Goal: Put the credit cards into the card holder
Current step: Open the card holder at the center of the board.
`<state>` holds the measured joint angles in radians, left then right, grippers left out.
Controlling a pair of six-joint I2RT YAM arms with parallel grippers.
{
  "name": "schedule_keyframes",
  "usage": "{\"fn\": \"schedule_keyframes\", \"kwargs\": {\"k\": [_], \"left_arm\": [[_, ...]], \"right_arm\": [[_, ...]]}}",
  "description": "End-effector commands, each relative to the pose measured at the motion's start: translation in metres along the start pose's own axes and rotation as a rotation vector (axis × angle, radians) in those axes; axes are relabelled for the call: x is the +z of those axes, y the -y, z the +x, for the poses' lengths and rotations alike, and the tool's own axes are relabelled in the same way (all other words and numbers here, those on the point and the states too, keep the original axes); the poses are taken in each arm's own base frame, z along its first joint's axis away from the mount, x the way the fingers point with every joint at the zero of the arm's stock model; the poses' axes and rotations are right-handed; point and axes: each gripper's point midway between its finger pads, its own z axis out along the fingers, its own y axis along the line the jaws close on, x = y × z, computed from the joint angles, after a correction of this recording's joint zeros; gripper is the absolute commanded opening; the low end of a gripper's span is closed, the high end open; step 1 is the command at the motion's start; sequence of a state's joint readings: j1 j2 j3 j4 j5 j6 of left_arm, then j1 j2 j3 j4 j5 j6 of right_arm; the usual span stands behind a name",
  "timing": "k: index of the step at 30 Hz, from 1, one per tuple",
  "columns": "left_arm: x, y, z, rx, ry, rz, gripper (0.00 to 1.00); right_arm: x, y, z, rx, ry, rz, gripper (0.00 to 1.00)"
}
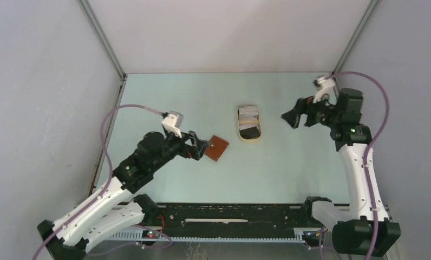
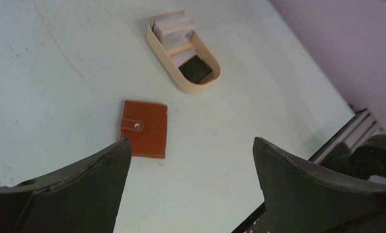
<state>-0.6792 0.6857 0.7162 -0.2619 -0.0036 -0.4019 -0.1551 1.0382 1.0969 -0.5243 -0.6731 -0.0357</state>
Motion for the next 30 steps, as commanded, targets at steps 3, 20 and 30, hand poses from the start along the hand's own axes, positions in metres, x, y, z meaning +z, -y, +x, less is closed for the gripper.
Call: {"fn": "schedule_keyframes", "kwargs": {"k": [3, 20, 30], "left_arm": [[0.031, -0.012, 0.046, 0.111, -0.068, -0.076, 1.0], [0.11, -0.049, 0.127, 0.007, -0.32, -0.141, 0.94], [0.132, -0.089, 0.156, -0.08, -0.493, -0.179, 0.85]], "right_arm": [[0.013, -0.079, 0.05, -0.395, -0.178, -0.378, 1.0], [0.043, -0.102, 0.12, -0.329, -0.313, -0.588, 1.0], [0.052, -0.1, 0.129, -0.31, -0.371, -0.57, 1.0]]}}
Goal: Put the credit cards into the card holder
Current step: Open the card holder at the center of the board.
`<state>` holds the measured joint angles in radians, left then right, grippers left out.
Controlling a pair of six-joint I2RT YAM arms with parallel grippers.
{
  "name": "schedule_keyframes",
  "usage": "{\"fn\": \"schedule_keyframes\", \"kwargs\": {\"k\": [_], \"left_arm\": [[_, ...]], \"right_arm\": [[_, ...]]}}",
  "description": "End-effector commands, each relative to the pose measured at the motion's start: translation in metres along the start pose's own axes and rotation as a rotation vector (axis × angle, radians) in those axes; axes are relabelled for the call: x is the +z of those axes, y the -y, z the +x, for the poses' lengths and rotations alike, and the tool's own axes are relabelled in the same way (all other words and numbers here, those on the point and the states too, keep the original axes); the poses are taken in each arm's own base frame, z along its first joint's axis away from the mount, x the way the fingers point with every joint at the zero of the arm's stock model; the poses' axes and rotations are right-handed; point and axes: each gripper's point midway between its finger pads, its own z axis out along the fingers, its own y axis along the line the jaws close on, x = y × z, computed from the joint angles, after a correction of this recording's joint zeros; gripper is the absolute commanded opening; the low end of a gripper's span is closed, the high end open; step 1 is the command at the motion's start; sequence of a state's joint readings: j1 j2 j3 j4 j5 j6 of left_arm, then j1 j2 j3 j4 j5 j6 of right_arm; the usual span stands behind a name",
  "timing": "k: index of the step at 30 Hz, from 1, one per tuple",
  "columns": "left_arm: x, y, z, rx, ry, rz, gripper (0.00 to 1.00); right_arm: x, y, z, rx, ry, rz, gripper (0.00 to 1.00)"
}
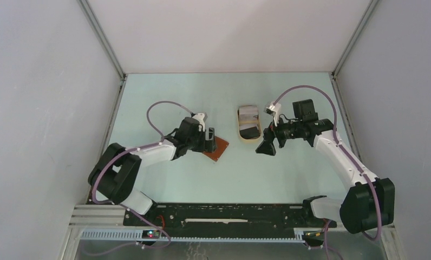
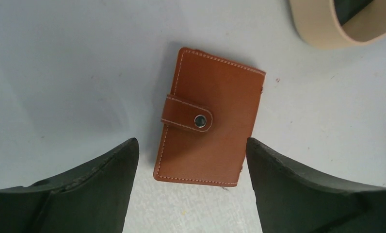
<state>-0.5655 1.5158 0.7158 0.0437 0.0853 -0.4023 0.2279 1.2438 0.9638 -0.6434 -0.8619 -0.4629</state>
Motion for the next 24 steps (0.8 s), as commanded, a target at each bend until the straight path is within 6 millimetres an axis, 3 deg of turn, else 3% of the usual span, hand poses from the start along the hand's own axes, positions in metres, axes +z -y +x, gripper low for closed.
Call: {"fn": "schedule_keyframes", "kwargs": {"k": [1, 10, 20, 24], "left_arm": [[0.003, 0.006, -0.001, 0.009, -0.032, 0.025, 0.84], [0.01, -0.004, 0.022, -0.022, -0.099, 0.005, 0.59], [0.006, -0.013, 0.036, -0.039, -0.106, -0.025, 0.04], [-0.006, 0.0, 0.028, -0.032, -0.027, 0.058, 0.0]], "right_arm": [[0.0, 0.001, -0.014, -0.041, 0.015, 0.009, 1.0], [0.01, 0.0, -0.007, -0.008, -0.018, -0.026, 1.0], [0.017, -0.002, -0.003, 0.034, -0.029, -0.069, 0.99], [0.02, -0.008, -0.002, 0.062, -0.027, -0.121, 0.98]]}}
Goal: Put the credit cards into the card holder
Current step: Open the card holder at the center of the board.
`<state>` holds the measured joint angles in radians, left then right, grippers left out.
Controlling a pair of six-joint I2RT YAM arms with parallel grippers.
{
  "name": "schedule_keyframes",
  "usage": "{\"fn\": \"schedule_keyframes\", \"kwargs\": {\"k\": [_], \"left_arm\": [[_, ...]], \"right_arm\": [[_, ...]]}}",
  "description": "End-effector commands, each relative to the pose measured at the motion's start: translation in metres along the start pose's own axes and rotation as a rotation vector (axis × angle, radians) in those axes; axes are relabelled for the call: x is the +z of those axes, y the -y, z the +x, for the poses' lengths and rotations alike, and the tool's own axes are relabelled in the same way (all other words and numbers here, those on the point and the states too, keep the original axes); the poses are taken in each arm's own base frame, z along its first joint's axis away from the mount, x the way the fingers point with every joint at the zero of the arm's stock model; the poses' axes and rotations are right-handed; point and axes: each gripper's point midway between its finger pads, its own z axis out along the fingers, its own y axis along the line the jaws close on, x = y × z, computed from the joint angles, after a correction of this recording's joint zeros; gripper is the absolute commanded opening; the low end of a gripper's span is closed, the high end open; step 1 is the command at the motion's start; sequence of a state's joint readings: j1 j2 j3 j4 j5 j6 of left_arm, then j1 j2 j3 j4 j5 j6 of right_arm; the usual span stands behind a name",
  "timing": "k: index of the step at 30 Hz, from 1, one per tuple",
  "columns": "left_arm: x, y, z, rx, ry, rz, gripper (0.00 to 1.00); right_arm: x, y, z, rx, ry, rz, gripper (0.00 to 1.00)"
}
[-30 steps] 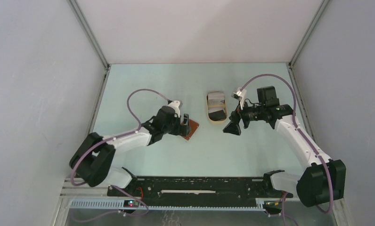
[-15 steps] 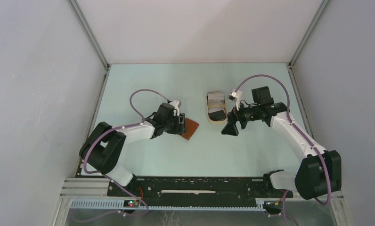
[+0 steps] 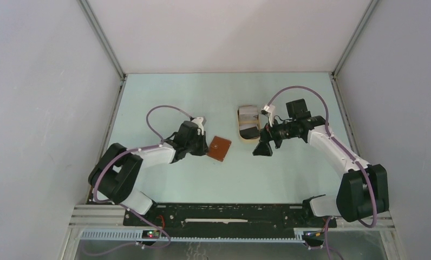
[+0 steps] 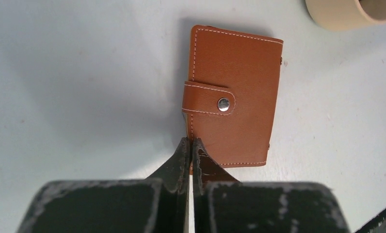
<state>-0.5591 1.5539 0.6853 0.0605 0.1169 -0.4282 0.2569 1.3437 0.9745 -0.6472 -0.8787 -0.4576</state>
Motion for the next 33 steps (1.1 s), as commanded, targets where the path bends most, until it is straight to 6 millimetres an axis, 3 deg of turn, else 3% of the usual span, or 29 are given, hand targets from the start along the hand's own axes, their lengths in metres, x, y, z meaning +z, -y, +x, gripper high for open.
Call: {"fn": "schedule_keyframes", "kwargs": {"k": [1, 11, 20, 29, 33], "left_arm": [[-0.017, 0.01, 0.005, 0.01, 0.054, 0.087, 0.0], [-0.042, 0.05, 0.015, 0.032, 0.173, 0.347, 0.0], [-0.047, 0.071, 0.026, 0.09, 0.201, 0.368, 0.0], [-0.056, 0.09, 0.018, 0.034, 0.184, 0.431, 0.0], [-0.063, 0.097, 0.02, 0.104, 0.194, 0.467, 0.0]], "right_arm": [[0.002, -0.012, -0.015, 0.005, 0.033, -0.078, 0.98], [0.021, -0.023, -0.013, 0.162, 0.048, -0.223, 0.94], [0.027, -0.015, -0.011, 0.186, 0.053, -0.194, 0.92], [0.014, -0.016, -0.014, -0.029, 0.077, -0.114, 0.87], [0.014, -0.012, -0.014, -0.042, 0.083, -0.091, 0.89]]}}
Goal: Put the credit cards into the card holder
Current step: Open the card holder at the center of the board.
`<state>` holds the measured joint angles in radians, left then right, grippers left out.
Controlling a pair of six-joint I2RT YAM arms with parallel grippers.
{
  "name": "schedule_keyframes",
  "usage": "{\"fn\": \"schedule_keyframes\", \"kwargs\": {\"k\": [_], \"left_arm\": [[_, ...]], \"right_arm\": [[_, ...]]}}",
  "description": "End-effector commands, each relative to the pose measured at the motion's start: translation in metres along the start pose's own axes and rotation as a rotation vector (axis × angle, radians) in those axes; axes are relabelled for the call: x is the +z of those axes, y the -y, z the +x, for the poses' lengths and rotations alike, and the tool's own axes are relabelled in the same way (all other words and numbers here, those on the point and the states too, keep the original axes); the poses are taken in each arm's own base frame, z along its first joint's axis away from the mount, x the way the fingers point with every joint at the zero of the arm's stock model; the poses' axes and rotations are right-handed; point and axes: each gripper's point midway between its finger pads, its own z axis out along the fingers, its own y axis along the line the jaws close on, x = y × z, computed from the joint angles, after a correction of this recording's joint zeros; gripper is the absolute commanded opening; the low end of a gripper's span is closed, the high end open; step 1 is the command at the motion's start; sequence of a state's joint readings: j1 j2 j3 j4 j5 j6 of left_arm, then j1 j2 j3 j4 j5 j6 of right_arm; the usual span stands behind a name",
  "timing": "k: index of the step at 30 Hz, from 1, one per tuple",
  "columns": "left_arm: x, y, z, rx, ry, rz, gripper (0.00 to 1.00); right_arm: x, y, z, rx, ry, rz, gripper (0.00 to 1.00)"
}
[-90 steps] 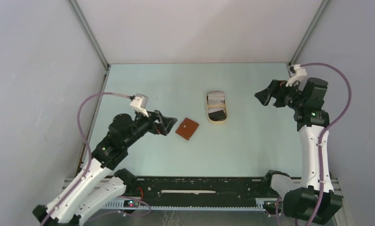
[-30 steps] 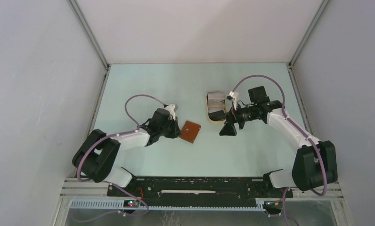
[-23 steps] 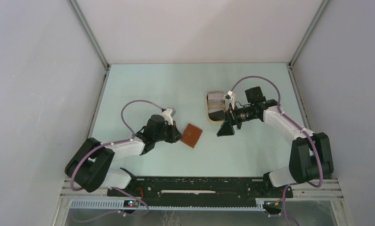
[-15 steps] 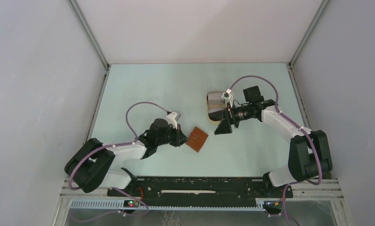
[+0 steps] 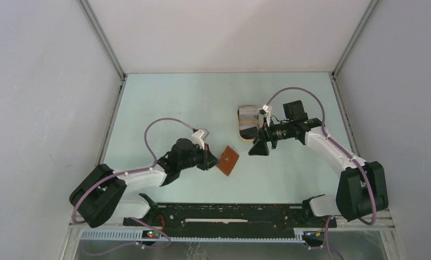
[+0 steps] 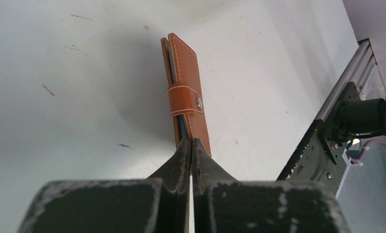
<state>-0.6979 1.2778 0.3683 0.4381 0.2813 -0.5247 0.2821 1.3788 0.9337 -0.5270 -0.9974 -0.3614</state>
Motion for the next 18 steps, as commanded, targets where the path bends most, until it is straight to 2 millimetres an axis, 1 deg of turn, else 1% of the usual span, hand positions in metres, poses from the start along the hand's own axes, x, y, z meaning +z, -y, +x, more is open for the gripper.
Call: {"fn": "schedule_keyframes", "kwargs": {"k": [1, 4, 7, 10, 14, 18], "left_arm": [[-0.005, 0.022, -0.015, 0.074, 0.038, 0.082, 0.0], [-0.01, 0.028, -0.018, 0.16, 0.051, 0.106, 0.0], [-0.014, 0.039, -0.022, 0.267, 0.057, 0.136, 0.0], [-0.016, 0.05, -0.022, 0.379, 0.038, 0.164, 0.0], [-0.015, 0.062, -0.019, 0.492, -0.003, 0.204, 0.0], [-0.017, 0.073, -0.017, 0.579, -0.019, 0.243, 0.0]], "right_arm": [[-0.003, 0.003, -0.008, -0.069, 0.027, 0.016, 0.89], [0.003, -0.003, -0.003, -0.034, 0.01, -0.049, 0.89], [0.012, -0.007, 0.001, -0.068, -0.028, -0.06, 0.9], [0.018, -0.013, 0.006, -0.131, -0.053, -0.091, 0.9], [0.024, -0.014, 0.012, -0.253, -0.089, -0.091, 0.91], [0.026, -0.012, 0.009, -0.354, -0.097, -0.059, 0.92]]}}
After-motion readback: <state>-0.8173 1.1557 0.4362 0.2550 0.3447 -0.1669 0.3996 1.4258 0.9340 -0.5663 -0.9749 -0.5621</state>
